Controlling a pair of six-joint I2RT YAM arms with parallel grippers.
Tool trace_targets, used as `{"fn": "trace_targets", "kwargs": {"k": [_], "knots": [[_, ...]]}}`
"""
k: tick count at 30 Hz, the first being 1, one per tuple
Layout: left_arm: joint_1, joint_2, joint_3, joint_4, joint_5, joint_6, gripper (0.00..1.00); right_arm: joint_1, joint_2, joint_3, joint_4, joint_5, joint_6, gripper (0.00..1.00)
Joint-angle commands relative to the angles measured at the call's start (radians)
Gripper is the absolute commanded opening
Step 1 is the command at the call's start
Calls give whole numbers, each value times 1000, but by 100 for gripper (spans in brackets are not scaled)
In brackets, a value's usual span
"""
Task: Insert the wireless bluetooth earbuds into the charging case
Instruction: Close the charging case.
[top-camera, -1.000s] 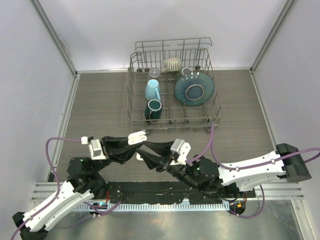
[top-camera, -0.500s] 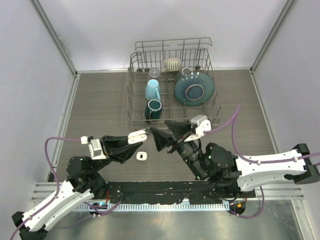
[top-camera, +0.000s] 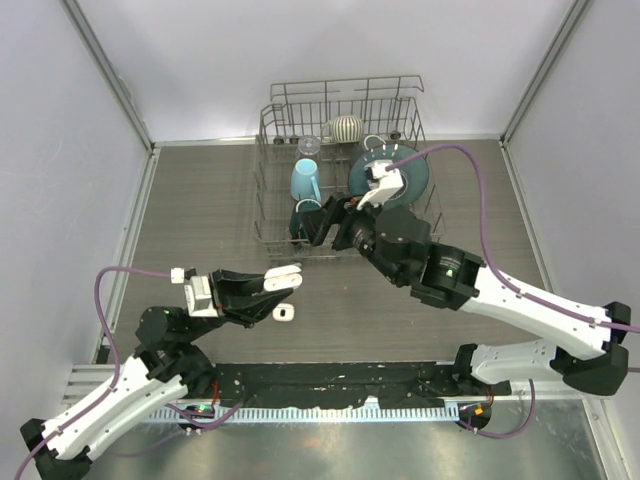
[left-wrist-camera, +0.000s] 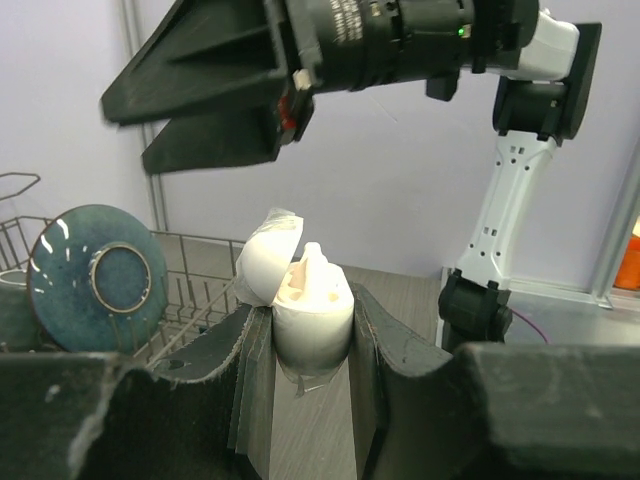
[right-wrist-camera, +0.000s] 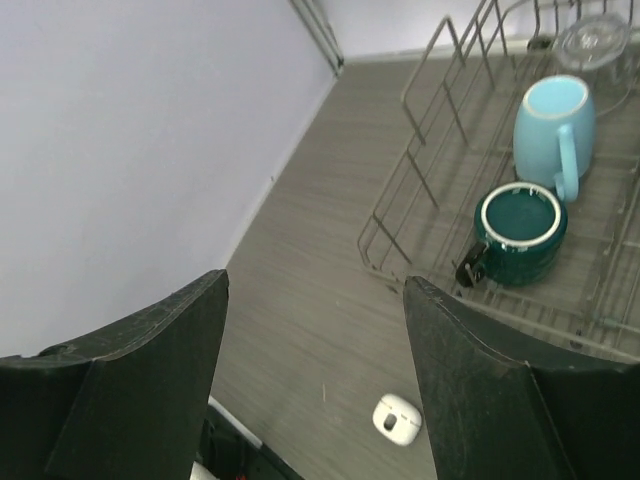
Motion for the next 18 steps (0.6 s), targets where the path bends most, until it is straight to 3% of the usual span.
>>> {"fn": "trace_targets", "kwargs": {"k": [1, 14, 18], "knots": [[2, 21, 44, 38, 48, -2, 0, -11, 53, 58, -84, -135, 87, 76], [0, 53, 56, 52, 76, -2, 0, -16, 52, 0, -52, -165, 76, 77], [0, 47, 55, 57, 70, -2, 0, -17, 44, -23, -29, -255, 61, 77]]}}
